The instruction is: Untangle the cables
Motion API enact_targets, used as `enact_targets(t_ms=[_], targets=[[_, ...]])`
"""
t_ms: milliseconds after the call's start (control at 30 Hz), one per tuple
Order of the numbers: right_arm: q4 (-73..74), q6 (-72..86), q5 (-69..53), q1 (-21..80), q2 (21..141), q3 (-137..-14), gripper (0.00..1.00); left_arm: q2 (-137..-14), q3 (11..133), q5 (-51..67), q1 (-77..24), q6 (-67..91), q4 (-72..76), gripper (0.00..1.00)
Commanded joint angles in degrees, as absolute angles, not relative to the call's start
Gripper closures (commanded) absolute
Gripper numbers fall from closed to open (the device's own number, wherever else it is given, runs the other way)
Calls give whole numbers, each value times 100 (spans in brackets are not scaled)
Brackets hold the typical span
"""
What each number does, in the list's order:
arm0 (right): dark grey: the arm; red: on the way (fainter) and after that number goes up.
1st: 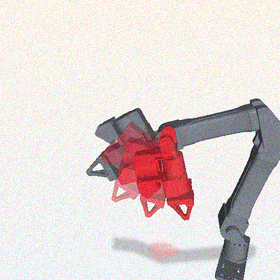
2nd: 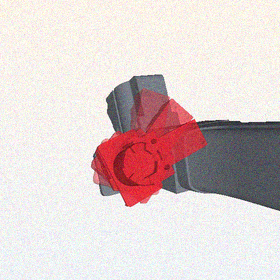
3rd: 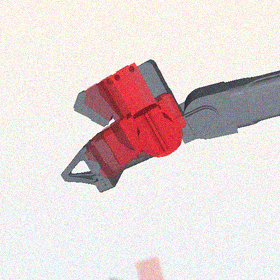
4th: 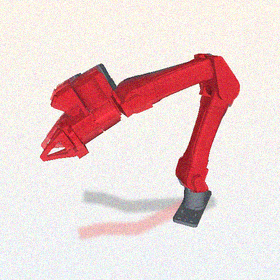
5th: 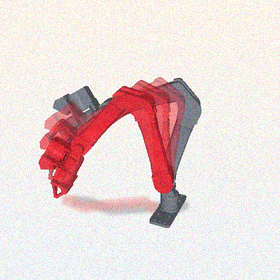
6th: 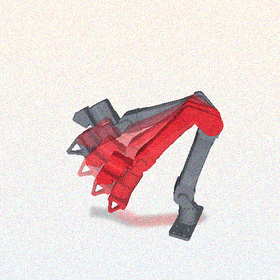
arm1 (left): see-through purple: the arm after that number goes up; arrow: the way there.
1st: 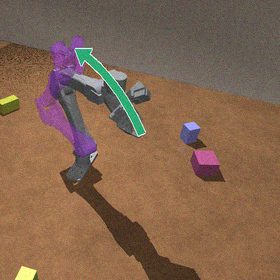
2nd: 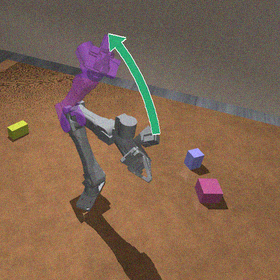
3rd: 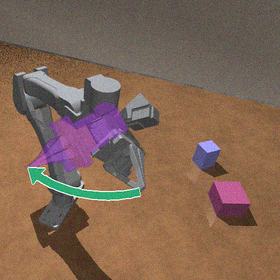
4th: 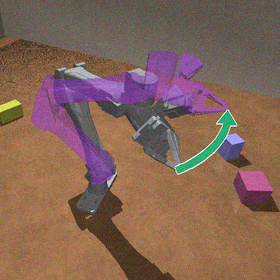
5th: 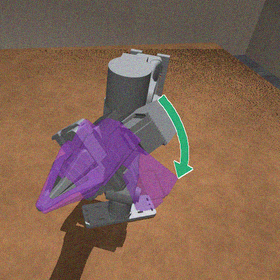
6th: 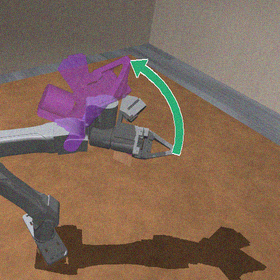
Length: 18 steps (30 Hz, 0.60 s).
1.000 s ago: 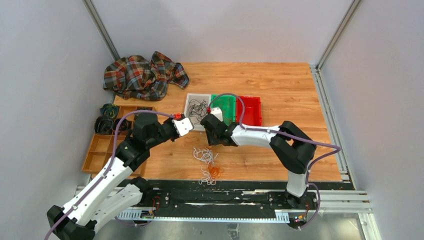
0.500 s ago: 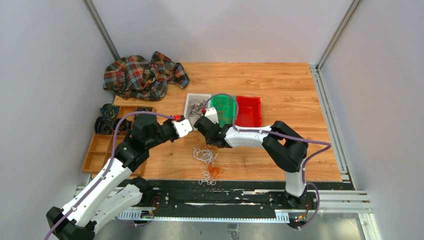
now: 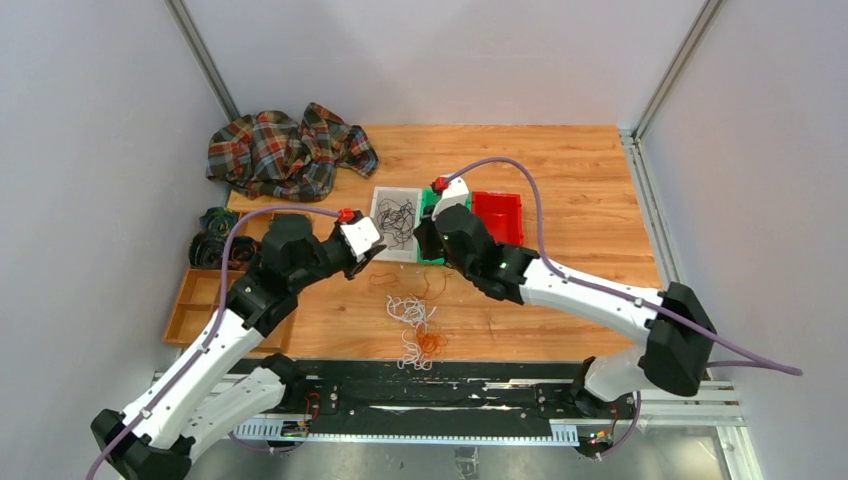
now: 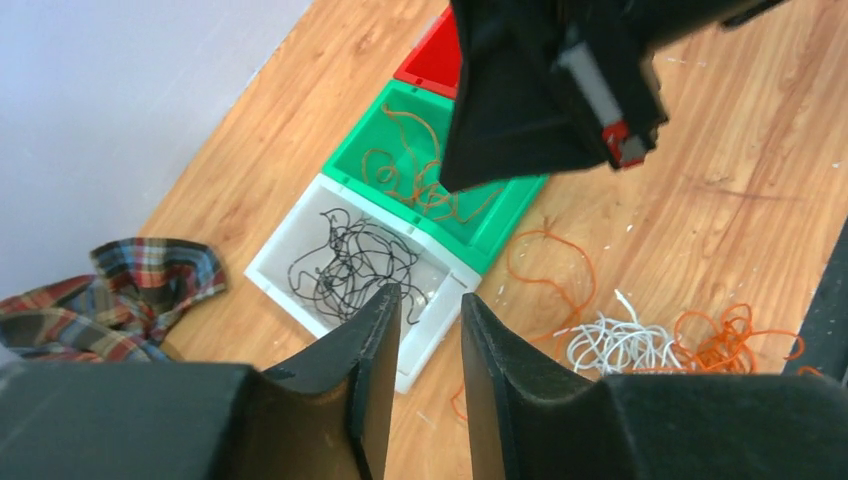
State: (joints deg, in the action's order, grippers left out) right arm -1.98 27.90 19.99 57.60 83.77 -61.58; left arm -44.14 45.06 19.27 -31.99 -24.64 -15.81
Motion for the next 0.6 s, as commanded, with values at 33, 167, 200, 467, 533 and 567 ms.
enact_targets(t_ms=[33, 167, 200, 467, 533, 567], targets=[[-158, 2420, 2103, 5650, 8056, -6018, 99, -4688, 4754, 2179, -3139, -1884, -1654, 62], [-55, 2819, 1465, 5170, 8018, -5306, 72, -4799, 4736, 2436, -2944, -1923, -1803, 56], [-135, 2952, 1165, 5014, 8002, -5054, 66, -4832, 4755, 2511, -2884, -1977, -1873, 56], [-1450, 2835, -340, 4405, 8667, -4095, 45, -4905, 4614, 2714, -2813, -3029, -2331, 58], [-1628, 2728, -564, 4339, 8890, -4123, 44, -5018, 4597, 2621, -2813, -3301, -2453, 58], [-1722, 2714, -688, 4281, 8990, -4136, 44, -5079, 4585, 2596, -2813, -3446, -2503, 59]])
